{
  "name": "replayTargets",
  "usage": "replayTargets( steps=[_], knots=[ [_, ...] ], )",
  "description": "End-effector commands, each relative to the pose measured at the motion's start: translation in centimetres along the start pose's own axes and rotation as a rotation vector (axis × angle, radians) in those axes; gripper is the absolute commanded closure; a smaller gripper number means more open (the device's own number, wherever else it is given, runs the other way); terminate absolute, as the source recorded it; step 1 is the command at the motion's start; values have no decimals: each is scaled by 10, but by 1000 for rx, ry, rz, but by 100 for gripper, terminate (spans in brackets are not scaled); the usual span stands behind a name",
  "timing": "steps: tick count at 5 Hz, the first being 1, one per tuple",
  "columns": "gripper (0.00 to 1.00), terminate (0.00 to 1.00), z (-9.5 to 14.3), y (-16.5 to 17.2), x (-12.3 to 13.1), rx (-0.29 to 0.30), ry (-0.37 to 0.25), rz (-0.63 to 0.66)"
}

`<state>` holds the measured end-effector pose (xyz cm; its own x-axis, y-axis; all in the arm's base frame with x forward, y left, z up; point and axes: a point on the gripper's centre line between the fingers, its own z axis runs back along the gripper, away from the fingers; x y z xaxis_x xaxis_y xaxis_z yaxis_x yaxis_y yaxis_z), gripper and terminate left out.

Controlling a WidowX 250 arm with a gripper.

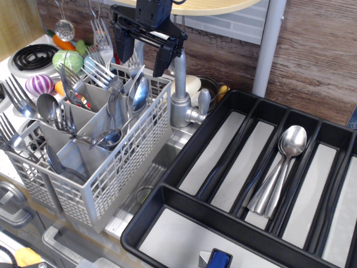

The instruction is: Put big spoon from basket to tray

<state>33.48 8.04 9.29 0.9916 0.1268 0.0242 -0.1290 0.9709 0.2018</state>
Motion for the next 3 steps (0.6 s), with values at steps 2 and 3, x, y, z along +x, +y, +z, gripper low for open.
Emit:
replayTargets(
  steps=[2, 3],
  knots=[
    [0, 0, -20, 2, 1, -21, -56, 2],
    [0, 0, -33, 6, 1, -38, -97, 2]
  ],
)
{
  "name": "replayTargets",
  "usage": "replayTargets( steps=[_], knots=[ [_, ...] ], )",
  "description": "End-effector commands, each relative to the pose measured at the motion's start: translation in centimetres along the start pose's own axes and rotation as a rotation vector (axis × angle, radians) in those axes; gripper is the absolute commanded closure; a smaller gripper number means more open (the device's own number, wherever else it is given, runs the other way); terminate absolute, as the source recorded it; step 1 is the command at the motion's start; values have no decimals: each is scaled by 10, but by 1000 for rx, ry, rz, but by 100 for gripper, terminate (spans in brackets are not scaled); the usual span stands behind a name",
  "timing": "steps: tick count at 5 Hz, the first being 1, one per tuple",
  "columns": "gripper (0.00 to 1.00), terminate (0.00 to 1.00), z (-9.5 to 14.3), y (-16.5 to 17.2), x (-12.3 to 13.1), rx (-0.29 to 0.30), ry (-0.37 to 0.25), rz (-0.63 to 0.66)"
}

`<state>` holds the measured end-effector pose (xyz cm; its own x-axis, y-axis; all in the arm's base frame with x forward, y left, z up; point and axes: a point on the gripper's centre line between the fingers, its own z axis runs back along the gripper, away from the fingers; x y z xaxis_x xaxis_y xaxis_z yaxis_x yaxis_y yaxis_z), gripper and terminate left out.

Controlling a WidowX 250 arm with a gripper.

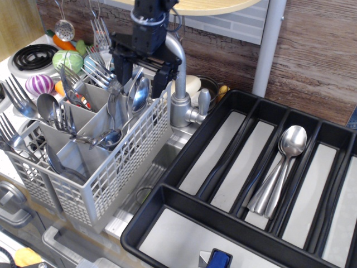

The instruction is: Put big spoon from basket to tray

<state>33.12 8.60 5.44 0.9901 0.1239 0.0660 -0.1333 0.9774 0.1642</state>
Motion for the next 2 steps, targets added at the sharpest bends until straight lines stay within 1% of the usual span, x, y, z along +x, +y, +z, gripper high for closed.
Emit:
replayTargets(
  steps=[1, 2],
  knots=[
    [0, 0, -4, 9, 3, -7, -85, 0],
    [100, 0, -6, 8, 4, -16, -122, 5]
  ],
)
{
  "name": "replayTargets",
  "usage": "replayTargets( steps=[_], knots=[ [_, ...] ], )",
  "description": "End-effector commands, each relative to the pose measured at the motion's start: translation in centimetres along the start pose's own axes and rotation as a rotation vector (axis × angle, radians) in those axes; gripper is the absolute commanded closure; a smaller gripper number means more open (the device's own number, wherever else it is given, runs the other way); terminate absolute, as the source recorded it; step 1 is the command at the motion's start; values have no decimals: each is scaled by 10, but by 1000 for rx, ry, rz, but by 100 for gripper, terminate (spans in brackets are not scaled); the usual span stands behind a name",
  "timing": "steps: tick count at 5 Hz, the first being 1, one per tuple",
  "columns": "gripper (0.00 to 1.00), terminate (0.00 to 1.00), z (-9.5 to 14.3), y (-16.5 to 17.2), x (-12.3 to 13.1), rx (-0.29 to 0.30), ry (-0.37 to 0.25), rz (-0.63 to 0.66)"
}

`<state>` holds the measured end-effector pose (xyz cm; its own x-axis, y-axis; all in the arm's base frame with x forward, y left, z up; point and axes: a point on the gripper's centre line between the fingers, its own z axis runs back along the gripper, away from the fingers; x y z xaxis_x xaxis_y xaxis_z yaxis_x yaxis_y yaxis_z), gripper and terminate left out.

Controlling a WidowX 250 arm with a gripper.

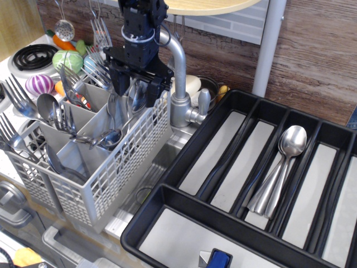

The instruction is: Put big spoon from basket to tray

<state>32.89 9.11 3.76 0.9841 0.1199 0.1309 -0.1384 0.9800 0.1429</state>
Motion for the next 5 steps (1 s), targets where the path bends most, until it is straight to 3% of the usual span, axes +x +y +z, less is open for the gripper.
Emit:
replayTargets(
  steps=[1, 2, 3, 4, 5],
  knots=[
    [100, 0, 15, 10, 9, -15, -106, -30],
    [100, 0, 20, 10, 7, -127, -134, -19],
    [100, 0, 36, 6, 6, -122, -179, 4],
    [100, 0, 75, 5, 10, -90, -215, -4],
    [100, 0, 116, -1, 16, -97, -259, 27]
  ],
)
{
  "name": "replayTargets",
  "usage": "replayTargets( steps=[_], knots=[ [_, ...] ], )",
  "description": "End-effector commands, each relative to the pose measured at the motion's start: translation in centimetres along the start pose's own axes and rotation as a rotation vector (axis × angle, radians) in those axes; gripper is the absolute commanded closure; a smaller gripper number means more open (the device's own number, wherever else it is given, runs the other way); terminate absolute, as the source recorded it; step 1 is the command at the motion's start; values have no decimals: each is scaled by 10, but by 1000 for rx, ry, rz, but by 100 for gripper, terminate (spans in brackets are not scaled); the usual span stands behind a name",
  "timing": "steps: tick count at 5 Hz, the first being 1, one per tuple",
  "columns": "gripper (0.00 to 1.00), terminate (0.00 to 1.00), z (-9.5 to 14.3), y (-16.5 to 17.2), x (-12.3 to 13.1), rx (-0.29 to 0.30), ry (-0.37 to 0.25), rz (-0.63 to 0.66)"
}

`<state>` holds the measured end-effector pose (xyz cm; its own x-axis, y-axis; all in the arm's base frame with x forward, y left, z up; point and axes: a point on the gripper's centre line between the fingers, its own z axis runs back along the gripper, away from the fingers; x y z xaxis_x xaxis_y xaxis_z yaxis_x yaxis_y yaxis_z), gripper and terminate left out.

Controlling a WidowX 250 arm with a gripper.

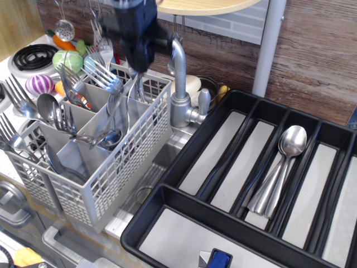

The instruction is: Put big spoon from basket to tray

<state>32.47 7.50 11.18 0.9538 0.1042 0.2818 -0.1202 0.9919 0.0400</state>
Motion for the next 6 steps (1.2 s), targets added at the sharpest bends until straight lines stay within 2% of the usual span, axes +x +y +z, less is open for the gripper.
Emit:
replayTargets(
  steps=[1, 2, 3, 4, 5, 6],
  knots=[
    [100, 0, 62, -20, 28, 13, -163, 67],
    [100, 0, 82, -50, 38, -54, -144, 192],
    [100, 0, 82, -83, 44, -141, -164, 360],
    [100, 0, 77, -103, 53, -296, -148, 522],
    [100, 0, 76, -114, 61, -343, -160, 594],
    [100, 0, 64, -135, 68, -389, -230, 669]
  ],
)
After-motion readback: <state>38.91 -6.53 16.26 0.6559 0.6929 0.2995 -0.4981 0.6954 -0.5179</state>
